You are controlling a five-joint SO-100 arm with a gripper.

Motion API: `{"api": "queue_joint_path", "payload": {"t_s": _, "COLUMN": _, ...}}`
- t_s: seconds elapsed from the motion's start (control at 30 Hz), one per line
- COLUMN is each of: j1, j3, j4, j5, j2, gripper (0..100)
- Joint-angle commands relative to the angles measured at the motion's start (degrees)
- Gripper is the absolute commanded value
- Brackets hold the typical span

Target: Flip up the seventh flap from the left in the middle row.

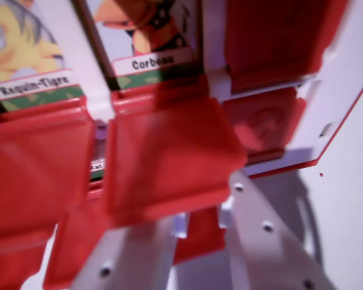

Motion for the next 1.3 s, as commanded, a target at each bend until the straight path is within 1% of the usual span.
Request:
{"api": "queue_joint_path", "payload": {"t_s": 0.0, "j1": -0.2, "j3": -7.4, "j4": -2.0, "j5": 0.6, "j2": 2.6, "gripper": 0}}
{"api": "queue_joint_path", "payload": {"t_s": 0.4, "j1": 0.0, "j3": -9.3, "j4": -9.0, "j5": 2.2, "j2": 2.4, "gripper": 0}}
{"api": "queue_joint_path", "payload": {"t_s": 0.73, "j1": -0.8, "j3": -9.5, "j4": -13.5, "j5": 1.7, "j2": -0.7, "gripper": 0}}
{"api": "queue_joint_path", "payload": {"t_s": 1.0, "j1": -1.9, "j3": -14.9, "j4": -13.7, "j5": 1.6, "j2": -5.3, "gripper": 0}}
{"api": "queue_joint_path", "payload": {"t_s": 1.27, "j1": -1.6, "j3": -12.7, "j4": -13.7, "j5": 1.8, "j2": -4.2, "gripper": 0}}
